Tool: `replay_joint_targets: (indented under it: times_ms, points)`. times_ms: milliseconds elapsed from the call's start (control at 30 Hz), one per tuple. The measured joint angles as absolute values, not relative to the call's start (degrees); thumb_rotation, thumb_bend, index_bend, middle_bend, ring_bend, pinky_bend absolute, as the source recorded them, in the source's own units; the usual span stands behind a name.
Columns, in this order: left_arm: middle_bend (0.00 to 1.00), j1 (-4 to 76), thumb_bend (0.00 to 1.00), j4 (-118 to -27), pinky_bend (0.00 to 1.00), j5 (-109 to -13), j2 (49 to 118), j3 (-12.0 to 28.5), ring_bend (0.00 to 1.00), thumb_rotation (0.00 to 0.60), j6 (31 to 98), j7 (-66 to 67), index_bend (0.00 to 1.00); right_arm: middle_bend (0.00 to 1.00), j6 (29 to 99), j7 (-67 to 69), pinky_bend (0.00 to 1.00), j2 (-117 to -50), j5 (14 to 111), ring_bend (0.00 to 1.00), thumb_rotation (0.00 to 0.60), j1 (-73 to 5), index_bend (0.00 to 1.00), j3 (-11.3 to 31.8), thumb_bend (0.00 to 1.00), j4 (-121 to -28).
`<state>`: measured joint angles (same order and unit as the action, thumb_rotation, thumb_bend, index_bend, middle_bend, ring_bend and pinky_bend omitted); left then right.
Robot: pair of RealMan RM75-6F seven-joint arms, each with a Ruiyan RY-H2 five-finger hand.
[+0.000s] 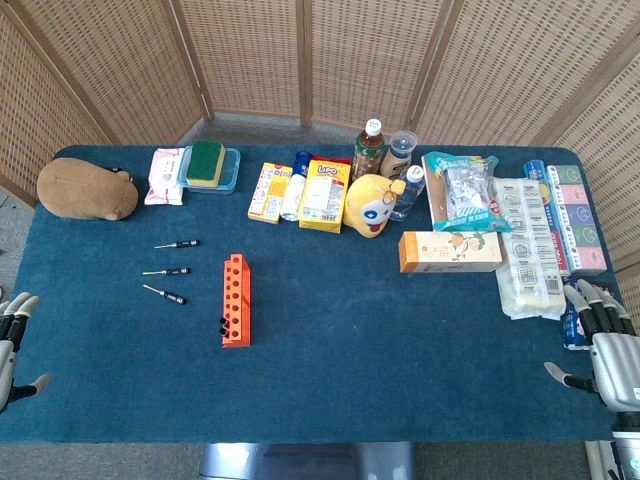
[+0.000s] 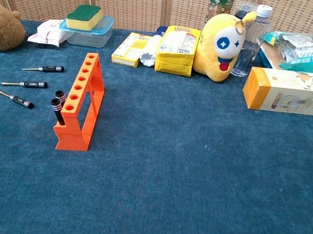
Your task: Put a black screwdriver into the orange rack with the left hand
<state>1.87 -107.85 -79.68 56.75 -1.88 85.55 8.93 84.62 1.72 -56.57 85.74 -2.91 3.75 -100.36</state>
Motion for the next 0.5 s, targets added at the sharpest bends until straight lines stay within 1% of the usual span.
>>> replay_joint_targets:
  times_ms: [333, 367, 400, 433, 467, 500]
  points:
    - [0.00, 1.4, 0.11, -107.8, 0.15, -81.2, 56.7, -2.4, 0.01, 0.600, 85.0, 8.9, 0.00, 0.01, 85.2, 2.2, 0.03, -56.2, 85.8, 0.04, 0.600, -2.7, 0.02, 3.7, 0.00, -100.8]
    - [0.00, 1.4, 0.11, -107.5, 0.15, -81.7, 56.7, -2.5, 0.08, 0.600, 85.0, 8.4, 0.00, 0.01, 85.2, 2.2, 0.03, -56.2, 85.7, 0.04, 0.600, -2.7, 0.01, 3.8, 0.00, -100.8]
    - [0.00, 1.4, 0.11, -107.3, 0.16, -82.0, 56.8, -2.5, 0.19, 0.600, 85.0, 8.0, 0.00, 0.01, 85.2, 2.2, 0.03, -56.2, 85.6, 0.04, 0.600, -2.7, 0.01, 3.8, 0.00, -100.9]
    - [0.00, 1.4, 0.11, -107.1, 0.18, -82.2, 56.8, -2.4, 0.32, 0.600, 85.0, 7.4, 0.00, 0.01, 85.1, 2.2, 0.03, -56.2, 85.3, 0.04, 0.600, -2.7, 0.01, 3.8, 0.00, -100.9]
    - [0.00, 1.5, 0.11, -106.8, 0.22, -82.4, 57.0, -2.4, 0.41, 0.600, 84.9, 6.6, 0.00, 0.01, 84.9, 2.1, 0.03, -56.3, 85.1, 0.05, 0.600, -2.7, 0.01, 3.8, 0.00, -100.8]
    - [0.00, 1.6, 0.11, -106.3, 0.33, -82.5, 57.2, -2.2, 0.51, 0.600, 84.8, 5.9, 0.00, 0.01, 84.7, 2.0, 0.03, -56.3, 85.0, 0.05, 0.600, -2.7, 0.01, 3.8, 0.00, -100.8]
